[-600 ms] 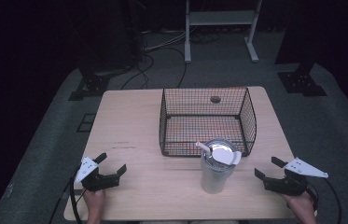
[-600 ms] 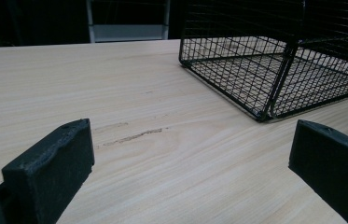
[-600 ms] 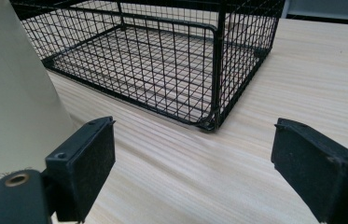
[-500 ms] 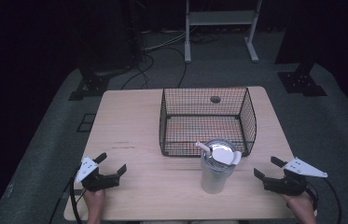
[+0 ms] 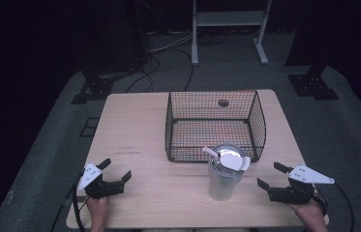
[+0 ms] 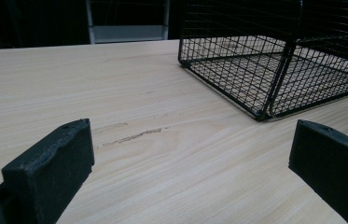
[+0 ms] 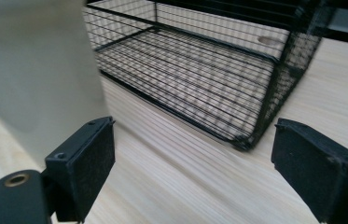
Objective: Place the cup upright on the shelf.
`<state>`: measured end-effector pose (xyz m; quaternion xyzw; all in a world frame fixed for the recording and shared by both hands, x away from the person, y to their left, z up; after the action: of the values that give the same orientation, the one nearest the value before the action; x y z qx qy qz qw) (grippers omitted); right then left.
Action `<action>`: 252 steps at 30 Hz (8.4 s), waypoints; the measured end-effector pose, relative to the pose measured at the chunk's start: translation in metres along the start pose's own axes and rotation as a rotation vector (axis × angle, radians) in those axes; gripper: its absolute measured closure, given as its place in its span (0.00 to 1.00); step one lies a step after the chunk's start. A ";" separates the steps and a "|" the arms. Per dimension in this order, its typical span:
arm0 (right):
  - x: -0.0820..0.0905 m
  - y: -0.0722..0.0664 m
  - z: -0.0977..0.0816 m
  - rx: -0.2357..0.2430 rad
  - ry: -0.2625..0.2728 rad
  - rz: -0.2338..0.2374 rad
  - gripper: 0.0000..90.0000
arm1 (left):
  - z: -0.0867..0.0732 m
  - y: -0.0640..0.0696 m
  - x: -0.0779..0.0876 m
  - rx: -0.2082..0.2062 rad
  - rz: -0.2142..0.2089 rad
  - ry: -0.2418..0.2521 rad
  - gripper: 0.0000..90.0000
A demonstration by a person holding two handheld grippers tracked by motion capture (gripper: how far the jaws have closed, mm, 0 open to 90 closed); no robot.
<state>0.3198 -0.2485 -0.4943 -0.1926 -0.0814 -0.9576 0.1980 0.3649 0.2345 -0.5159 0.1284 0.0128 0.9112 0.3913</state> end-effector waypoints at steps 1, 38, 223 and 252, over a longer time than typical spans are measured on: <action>0.000 0.000 0.000 0.000 0.000 0.000 0.14 | 0.000 0.000 0.000 0.001 0.000 0.002 0.00; 0.015 -0.072 0.025 0.152 0.043 0.182 0.14 | 0.000 0.001 0.000 0.000 -0.001 0.002 0.00; -0.152 -0.079 0.241 0.090 0.203 0.180 0.08 | 0.001 0.002 0.000 -0.012 -0.020 0.006 0.00; -0.243 -0.092 0.195 0.097 0.059 0.203 0.08 | 0.002 0.002 0.000 -0.009 -0.025 0.012 0.00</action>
<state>0.5535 -0.0351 -0.4214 -0.1618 -0.1021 -0.9328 0.3055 0.3639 0.2335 -0.5142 0.1211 0.0125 0.9070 0.4032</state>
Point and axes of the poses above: each handheld gripper's, and its own axes: x roughly backward along the jaws, z roughly out of its top, y roughly to its right, the point moved 10 cm from there along -x, roughly forward along the jaws, and after that the axes turned 14 degrees about -z, right-handed, at the moved point
